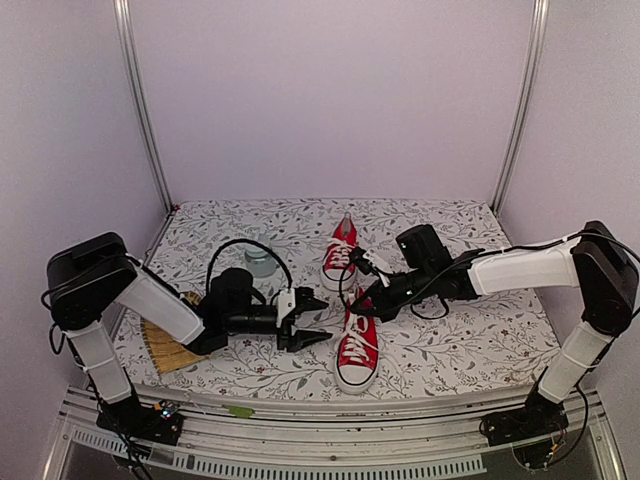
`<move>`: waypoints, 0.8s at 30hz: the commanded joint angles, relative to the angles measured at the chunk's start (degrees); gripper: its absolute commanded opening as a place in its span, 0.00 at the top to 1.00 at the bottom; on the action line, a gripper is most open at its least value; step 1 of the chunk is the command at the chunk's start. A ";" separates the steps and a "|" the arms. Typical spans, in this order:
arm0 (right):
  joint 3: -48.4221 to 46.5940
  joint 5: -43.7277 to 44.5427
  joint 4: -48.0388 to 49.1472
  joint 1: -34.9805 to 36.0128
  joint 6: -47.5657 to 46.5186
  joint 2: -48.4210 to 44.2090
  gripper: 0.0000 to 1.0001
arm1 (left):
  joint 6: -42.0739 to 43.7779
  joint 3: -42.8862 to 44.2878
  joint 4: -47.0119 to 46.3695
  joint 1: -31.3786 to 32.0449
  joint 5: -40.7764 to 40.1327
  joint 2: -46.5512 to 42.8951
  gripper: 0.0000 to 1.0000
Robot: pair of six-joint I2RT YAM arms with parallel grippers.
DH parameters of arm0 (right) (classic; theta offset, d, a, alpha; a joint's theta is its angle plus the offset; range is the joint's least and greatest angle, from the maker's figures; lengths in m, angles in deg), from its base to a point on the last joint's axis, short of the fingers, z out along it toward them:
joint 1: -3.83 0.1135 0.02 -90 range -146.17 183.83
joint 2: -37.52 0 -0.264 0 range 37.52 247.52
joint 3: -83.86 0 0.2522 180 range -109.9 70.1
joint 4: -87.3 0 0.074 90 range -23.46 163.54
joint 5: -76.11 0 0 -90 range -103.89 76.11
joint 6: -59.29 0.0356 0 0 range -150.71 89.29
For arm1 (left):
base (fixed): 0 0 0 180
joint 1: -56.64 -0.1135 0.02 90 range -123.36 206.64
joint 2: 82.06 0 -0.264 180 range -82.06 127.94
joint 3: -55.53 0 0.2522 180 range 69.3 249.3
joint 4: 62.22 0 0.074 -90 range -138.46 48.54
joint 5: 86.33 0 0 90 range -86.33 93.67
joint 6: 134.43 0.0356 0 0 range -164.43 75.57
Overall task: Tie the shoes
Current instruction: Pass from the right arm to the left
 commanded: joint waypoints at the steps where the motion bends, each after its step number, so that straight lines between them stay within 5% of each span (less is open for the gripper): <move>1: -1.39 -0.62 1.05 -0.15 -0.40 0.21 0.99 | -0.35 1.48 -7.20 -1.07 4.98 4.04 0.33; 24: -1.48 -0.68 2.02 -0.05 -0.01 -0.09 0.99 | 0.47 6.13 -4.73 -0.29 8.29 8.42 0.35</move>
